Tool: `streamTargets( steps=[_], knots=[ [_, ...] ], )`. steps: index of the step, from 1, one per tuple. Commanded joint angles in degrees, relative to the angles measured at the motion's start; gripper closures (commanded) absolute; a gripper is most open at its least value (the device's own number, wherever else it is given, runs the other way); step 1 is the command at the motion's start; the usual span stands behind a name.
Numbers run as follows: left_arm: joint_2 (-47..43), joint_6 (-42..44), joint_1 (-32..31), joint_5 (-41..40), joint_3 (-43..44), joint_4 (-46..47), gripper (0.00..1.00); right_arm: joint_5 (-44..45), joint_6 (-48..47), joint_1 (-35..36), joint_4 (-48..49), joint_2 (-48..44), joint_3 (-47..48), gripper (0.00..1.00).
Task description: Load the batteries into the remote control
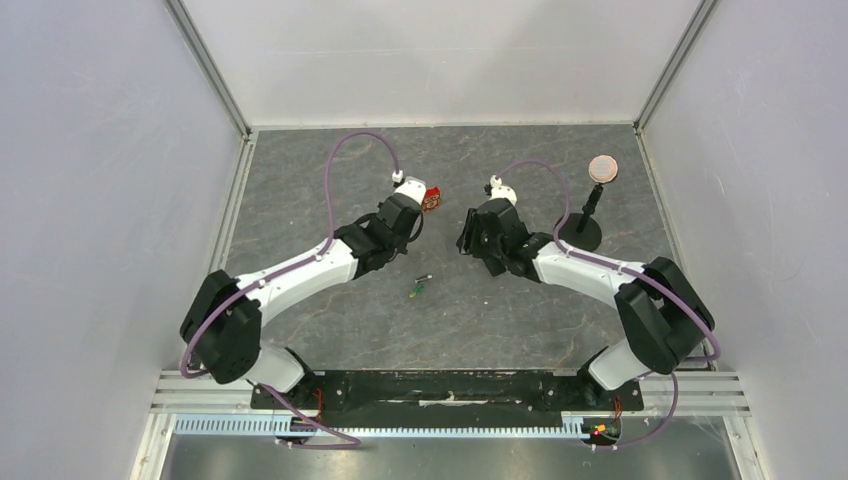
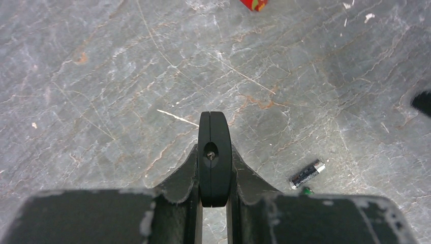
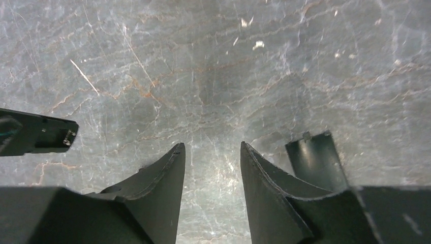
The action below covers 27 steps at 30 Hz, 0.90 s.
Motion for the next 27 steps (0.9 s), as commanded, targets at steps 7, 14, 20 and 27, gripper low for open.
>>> streamTargets(
  steps=[7, 14, 20, 27],
  knots=[
    [-12.5, -5.9, 2.2, -2.5, 1.7, -0.9, 0.98, -5.8, 19.1, 6.6, -13.4, 9.1, 12.5, 0.51],
    [-21.9, -7.4, 2.6, -1.2, -2.3, 0.0, 0.98, -7.2, 34.9, 10.1, -21.0, 13.9, 15.7, 0.49],
    [-27.4, -8.3, 2.6, -1.0, -6.6, 2.2, 0.98, -3.2, 40.3, 11.1, -23.7, 17.0, 18.8, 0.49],
    [-30.2, -8.5, 2.7, -3.8, -7.7, 2.1, 0.98, -0.6, 41.6, 11.5, -28.3, 23.9, 27.3, 0.53]
  ],
)
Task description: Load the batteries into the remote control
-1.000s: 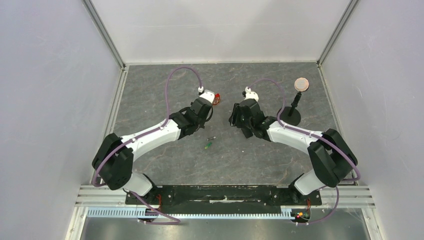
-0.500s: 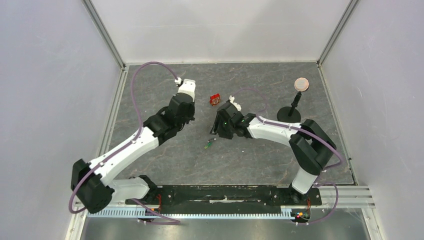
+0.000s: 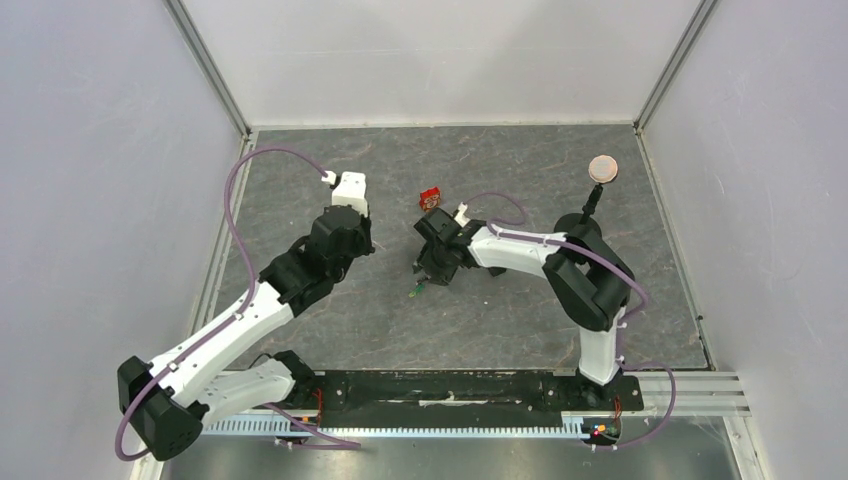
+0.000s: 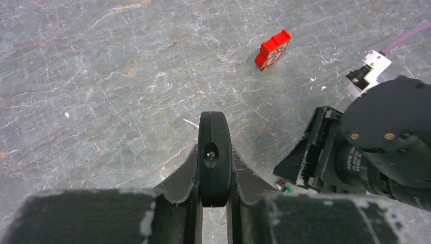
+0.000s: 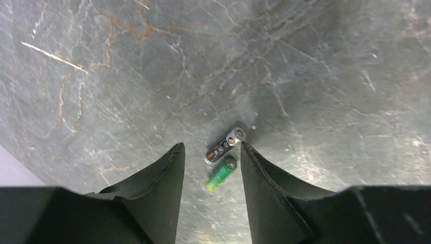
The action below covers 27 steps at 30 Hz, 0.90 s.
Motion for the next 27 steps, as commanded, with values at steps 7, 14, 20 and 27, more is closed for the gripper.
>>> streamTargets(
  steps=[7, 14, 20, 27],
  knots=[
    [-4.7, -2.6, 0.3, -2.2, 0.0, 5.2, 0.98, 5.2, 5.9, 0.7, -8.5, 6.3, 10.1, 0.56],
    [-5.6, -1.4, 0.3, -2.3, -0.4, 6.6, 0.98, 8.0, 3.2, 1.1, -18.2, 12.1, 19.2, 0.58],
    [-6.2, -1.0, 0.3, -3.9, -0.2, 6.0, 0.98, 10.8, -1.9, 1.5, -25.5, 14.4, 21.5, 0.64],
    [-11.2, -1.1, 0.3, -6.4, -1.2, 3.4, 0.98, 15.9, -11.6, 3.7, -28.8, 16.9, 22.9, 0.66]
  ],
)
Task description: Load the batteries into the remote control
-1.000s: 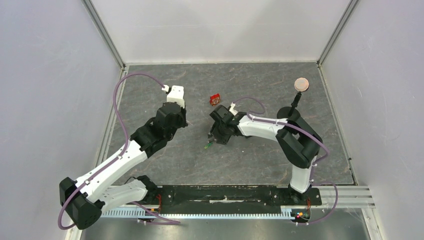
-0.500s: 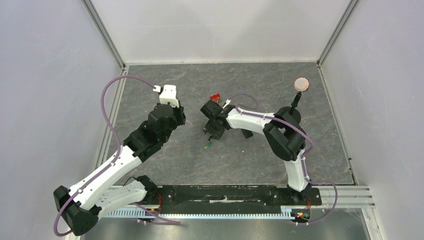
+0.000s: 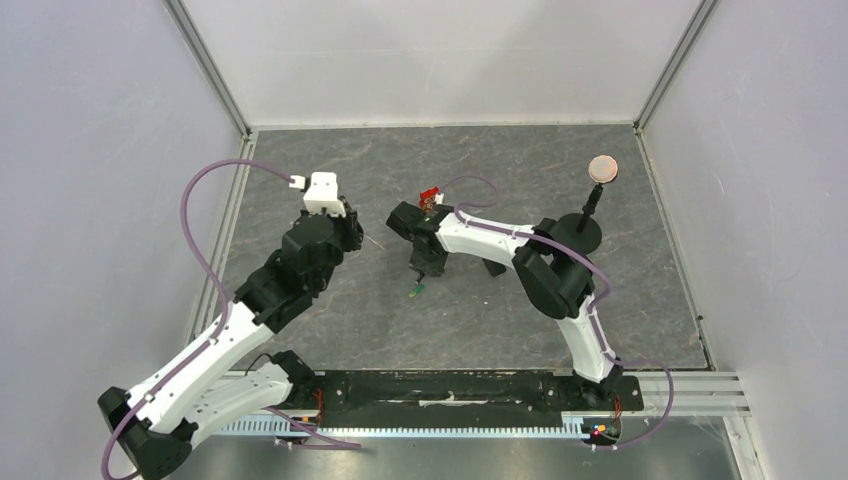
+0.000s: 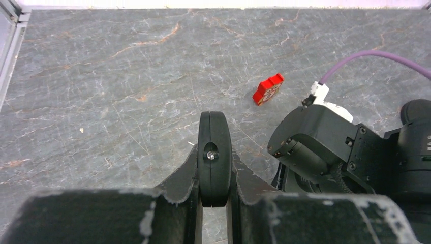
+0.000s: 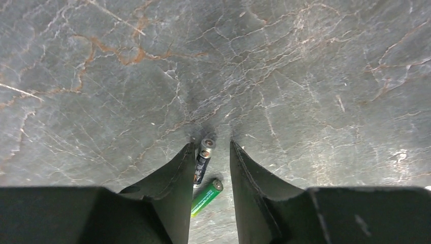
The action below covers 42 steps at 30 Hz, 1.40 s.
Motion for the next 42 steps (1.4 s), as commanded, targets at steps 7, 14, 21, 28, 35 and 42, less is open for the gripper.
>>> streamTargets(
  steps=[7, 14, 21, 28, 35, 42],
  knots=[
    [-6.9, -2.6, 0.3, -2.4, -1.6, -2.5, 0.98, 3.7, -7.1, 3.4, -3.6, 4.8, -2.2, 0.68],
    [-7.3, -4.9, 0.3, 2.4, -2.0, -4.1, 0.98, 5.3, -5.1, 4.0, 1.3, 3.9, -3.2, 0.99],
    [-4.6, -10.0, 0.4, 7.6, -1.5, -4.7, 0.98, 14.2, -12.8, 2.9, 12.2, -8.1, -7.8, 1.00],
    [4.5, -16.2, 2.7, 24.1, 1.1, 0.2, 0.98, 15.9, -27.7, -0.3, 26.5, -31.8, -22.0, 1.00],
    [12.7, -24.1, 6.3, 48.2, 1.4, 15.6, 0.98, 5.6, -49.0, -0.7, 39.1, -54.5, -31.3, 1.00],
    [15.7, -36.3, 7.3, 64.4, 1.6, 32.5, 0.98, -8.7, -61.6, -0.6, 41.8, -64.6, -34.9, 1.00]
  ],
)
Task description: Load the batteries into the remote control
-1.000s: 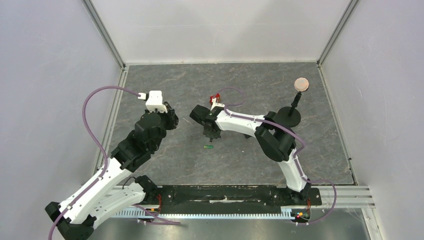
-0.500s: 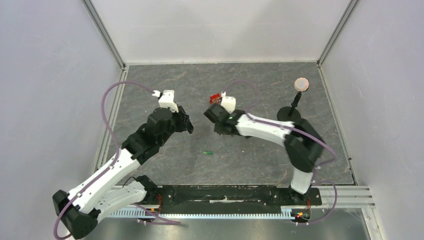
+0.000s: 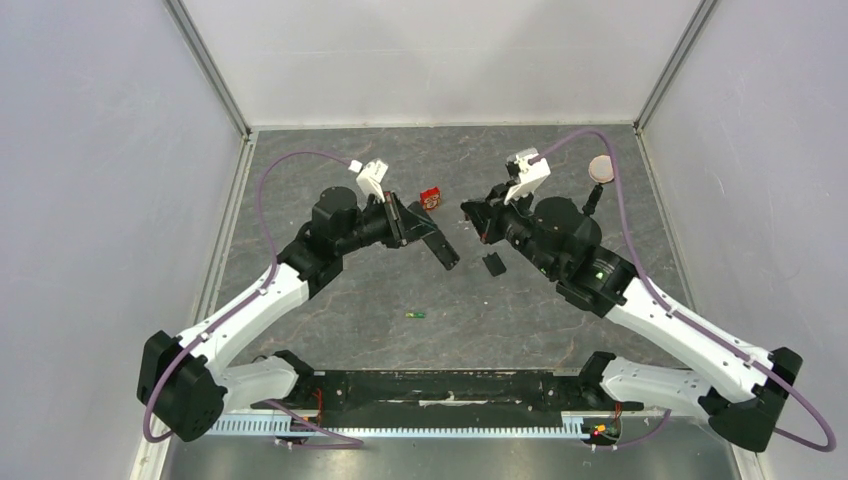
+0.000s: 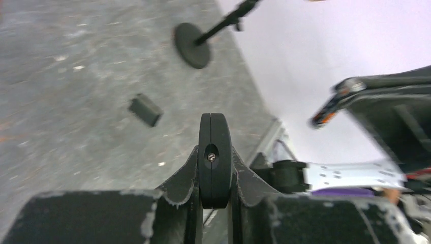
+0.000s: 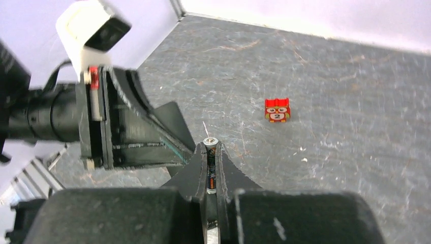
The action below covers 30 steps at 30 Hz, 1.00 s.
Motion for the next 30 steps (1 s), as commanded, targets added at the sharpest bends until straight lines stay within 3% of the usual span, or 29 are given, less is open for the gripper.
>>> streamTargets(
  steps=[1, 9, 30],
  knots=[
    [0.6, -11.5, 0.3, 14.8, 2.3, 17.8, 0.98, -11.8, -12.8, 0.5, 3.9, -3.1, -3.0, 1.00],
    [0.5, -13.5, 0.3, 19.5, 3.2, 22.4, 0.98, -24.7, -21.3, 0.4, 1.2, -4.9, -0.9, 1.00],
    [1.3, -19.0, 1.0, 20.3, 4.1, 29.2, 0.98, -27.3, -24.0, 0.4, -2.0, -8.2, 0.1, 1.00]
  ],
)
